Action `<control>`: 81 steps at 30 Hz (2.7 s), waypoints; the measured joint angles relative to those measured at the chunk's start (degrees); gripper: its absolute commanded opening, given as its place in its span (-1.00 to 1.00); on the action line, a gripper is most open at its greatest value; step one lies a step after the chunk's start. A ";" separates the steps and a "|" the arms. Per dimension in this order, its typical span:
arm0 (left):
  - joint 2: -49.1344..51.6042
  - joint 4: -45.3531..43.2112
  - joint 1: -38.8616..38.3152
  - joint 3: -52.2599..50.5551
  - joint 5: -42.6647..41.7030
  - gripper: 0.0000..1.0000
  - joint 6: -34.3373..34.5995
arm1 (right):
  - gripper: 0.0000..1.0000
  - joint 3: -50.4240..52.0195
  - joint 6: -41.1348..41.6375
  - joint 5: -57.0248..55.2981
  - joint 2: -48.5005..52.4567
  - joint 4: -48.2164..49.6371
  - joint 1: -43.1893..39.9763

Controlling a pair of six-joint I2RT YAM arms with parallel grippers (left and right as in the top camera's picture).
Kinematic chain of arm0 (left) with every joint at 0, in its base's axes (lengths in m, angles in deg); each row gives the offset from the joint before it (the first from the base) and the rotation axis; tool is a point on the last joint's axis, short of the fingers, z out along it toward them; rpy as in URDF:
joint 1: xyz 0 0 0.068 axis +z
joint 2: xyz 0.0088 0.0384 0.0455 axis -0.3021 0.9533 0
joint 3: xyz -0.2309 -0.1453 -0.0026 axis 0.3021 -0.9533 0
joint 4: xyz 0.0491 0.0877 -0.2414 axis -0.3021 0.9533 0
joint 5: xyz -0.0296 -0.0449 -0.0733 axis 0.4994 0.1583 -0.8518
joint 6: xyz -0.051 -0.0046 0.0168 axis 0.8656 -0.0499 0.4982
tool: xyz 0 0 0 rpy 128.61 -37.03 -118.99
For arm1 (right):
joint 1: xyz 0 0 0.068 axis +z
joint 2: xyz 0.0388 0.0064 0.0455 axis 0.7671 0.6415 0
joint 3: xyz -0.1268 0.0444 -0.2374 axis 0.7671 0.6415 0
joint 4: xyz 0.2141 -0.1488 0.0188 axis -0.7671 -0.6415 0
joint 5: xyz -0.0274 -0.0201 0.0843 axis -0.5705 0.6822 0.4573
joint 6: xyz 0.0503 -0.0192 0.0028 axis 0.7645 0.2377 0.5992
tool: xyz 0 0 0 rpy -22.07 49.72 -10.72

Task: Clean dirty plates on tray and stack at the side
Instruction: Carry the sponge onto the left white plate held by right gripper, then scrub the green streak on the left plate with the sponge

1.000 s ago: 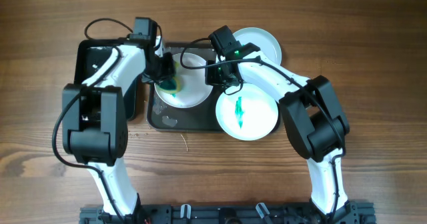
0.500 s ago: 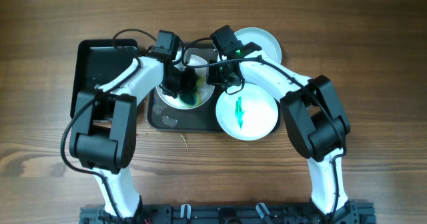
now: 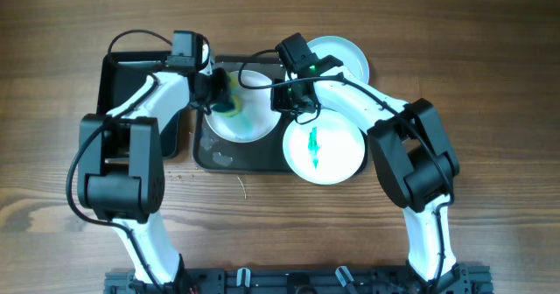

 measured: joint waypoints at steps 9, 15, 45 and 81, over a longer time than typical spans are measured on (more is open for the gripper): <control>-0.11 0.39 -5.92 0.39 7.91 -0.92 0.44 | -0.91 0.00 0.33 0.31 0.00 -0.17 0.13; -0.11 6.56 -7.78 1.38 -0.72 -0.92 -0.02 | -0.91 0.61 -0.42 4.66 0.00 -0.46 -1.01; 0.63 11.85 -9.18 3.93 23.34 -0.92 4.13 | -0.91 5.14 -4.70 18.10 0.02 5.38 -3.45; 0.70 27.96 -8.83 5.70 19.65 -0.92 9.40 | -0.91 5.66 -6.49 19.80 0.02 4.94 -2.91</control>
